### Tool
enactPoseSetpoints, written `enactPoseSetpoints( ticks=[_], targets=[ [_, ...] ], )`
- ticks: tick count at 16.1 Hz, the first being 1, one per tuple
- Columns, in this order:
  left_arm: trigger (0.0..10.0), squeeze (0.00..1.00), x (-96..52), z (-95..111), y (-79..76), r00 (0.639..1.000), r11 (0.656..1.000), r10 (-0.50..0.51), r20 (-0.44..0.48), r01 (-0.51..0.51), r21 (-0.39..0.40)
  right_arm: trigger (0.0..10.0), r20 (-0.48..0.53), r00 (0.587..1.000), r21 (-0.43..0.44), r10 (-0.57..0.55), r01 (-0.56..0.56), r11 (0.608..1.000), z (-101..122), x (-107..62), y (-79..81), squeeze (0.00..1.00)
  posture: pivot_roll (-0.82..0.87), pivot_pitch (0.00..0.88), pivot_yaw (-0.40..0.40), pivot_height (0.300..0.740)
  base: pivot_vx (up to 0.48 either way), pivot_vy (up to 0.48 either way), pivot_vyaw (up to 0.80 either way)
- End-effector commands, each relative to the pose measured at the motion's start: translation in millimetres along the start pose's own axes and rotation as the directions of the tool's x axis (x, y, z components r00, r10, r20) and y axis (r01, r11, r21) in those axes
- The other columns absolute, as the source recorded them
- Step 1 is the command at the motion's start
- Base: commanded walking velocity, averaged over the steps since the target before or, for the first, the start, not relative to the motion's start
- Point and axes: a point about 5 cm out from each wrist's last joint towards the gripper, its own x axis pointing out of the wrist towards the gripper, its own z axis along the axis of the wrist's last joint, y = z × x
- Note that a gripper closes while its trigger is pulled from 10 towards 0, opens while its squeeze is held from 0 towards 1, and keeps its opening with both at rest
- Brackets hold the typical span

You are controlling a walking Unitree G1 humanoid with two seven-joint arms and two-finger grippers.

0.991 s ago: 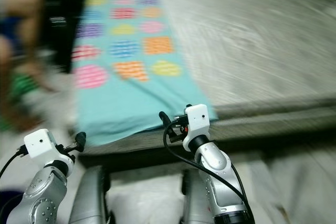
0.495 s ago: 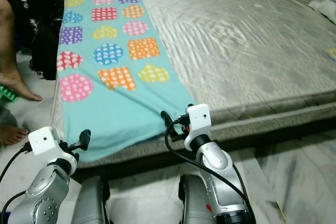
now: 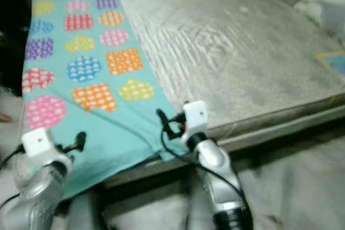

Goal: Clean up the room

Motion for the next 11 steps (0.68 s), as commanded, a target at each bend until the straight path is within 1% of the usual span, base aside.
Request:
enactPoseSetpoints(
  ticks=[1, 4, 6, 11],
  targets=[
    [10.0, 0.00, -3.5, -7.5, 1.3, 0.999, 1.000, 0.013, -0.029, -0.013, 0.000, 10.0, -0.017, 1.000, -0.010, -0.026, 0.026, 1.000, -4.5, -4.8, -7.5, 0.00, -0.10, 0.131, -0.009, 0.526, 0.000, 0.000, 0.00],
    [10.0, 0.00, -3.1, -10.1, 1.2, 0.999, 1.000, 0.017, -0.041, -0.017, -0.013, 10.0, -0.018, 1.000, -0.013, -0.022, 0.022, 1.000, -5.4, -5.0, -7.4, 0.00, -0.10, 0.128, -0.010, 0.526, 0.000, 0.000, 0.00],
    [10.0, 0.00, -3.1, -9.7, -1.6, 0.999, 1.000, 0.003, -0.034, -0.003, -0.011, 10.0, -0.018, 1.000, -0.014, -0.019, 0.019, 1.000, -5.8, -5.0, -7.7, 0.00, -0.10, 0.126, -0.011, 0.526, 0.000, 0.381, 0.00],
    [10.0, 0.00, -2.9, -10.5, -2.4, 0.999, 1.000, 0.004, -0.035, -0.005, -0.011, 10.0, -0.017, 1.000, -0.023, -0.021, 0.020, 1.000, -5.2, -5.0, -10.0, 0.00, -0.10, 0.123, -0.010, 0.526, 0.000, 0.448, 0.00]
  ],
)
